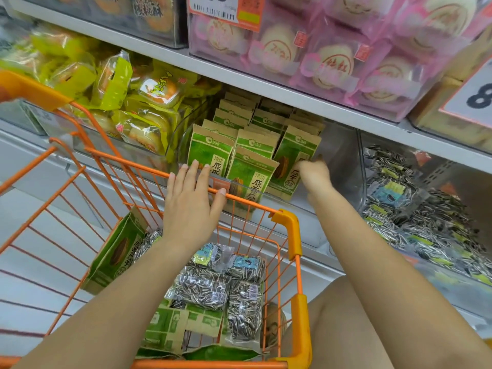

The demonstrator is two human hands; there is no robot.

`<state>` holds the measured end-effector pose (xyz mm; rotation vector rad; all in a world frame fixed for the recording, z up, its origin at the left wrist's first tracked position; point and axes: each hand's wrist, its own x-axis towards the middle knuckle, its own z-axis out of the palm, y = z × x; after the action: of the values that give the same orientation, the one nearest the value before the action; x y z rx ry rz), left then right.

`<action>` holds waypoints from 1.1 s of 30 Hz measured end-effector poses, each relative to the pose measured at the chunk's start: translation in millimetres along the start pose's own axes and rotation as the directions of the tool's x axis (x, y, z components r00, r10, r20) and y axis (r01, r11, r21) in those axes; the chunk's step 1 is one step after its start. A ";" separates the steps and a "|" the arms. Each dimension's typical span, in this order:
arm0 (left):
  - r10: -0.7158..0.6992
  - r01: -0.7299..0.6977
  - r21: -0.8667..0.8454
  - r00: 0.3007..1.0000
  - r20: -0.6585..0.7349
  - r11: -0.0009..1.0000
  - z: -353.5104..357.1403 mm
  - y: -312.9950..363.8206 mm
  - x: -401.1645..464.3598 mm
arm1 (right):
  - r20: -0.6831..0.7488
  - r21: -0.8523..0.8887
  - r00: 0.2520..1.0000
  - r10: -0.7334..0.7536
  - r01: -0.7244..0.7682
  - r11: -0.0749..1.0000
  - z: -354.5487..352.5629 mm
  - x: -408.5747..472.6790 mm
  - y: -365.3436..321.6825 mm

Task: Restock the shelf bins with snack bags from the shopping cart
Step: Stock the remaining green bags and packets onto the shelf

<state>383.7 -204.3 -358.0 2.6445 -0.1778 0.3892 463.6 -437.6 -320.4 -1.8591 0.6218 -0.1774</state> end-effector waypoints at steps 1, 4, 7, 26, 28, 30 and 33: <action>-0.011 0.011 -0.025 1.000 0.019 1.000 -2.4 0.4 1.0 | -0.026 0.060 0.999 -0.019 0.020 0.998 -3.2 -5.0 -2.8; -0.047 0.063 -0.121 0.990 0.131 0.991 -14.5 1.4 8.6 | -0.173 0.117 0.949 -0.265 0.287 0.951 -9.9 -40.7 -10.0; -0.059 0.135 -0.233 0.949 0.308 0.963 -42.6 2.9 18.6 | -0.109 0.129 0.777 -0.620 0.629 0.767 -5.7 -98.5 -6.5; -0.121 0.054 0.153 0.874 0.471 0.987 -65.2 -100.4 -21.9 | 0.880 -0.371 0.455 0.135 0.838 -0.401 113.2 -187.0 81.8; -0.130 0.057 0.172 0.883 0.451 0.983 -62.4 -101.9 -21.0 | 0.865 -0.424 0.475 0.163 0.865 -0.270 109.8 -187.0 78.1; -0.150 0.062 0.214 0.894 0.423 0.975 -61.9 -105.1 -20.8 | 0.844 -0.495 0.465 0.266 0.868 0.053 104.0 -179.8 65.5; -0.176 0.054 0.275 0.880 0.441 0.960 -59.7 -108.2 -21.6 | 0.878 -0.479 0.364 0.312 0.671 0.565 87.5 -165.7 34.5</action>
<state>369.2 -79.8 -359.2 2.9444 -0.1209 -0.2910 347.1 -291.1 -356.0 -2.4738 -0.5398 1.2117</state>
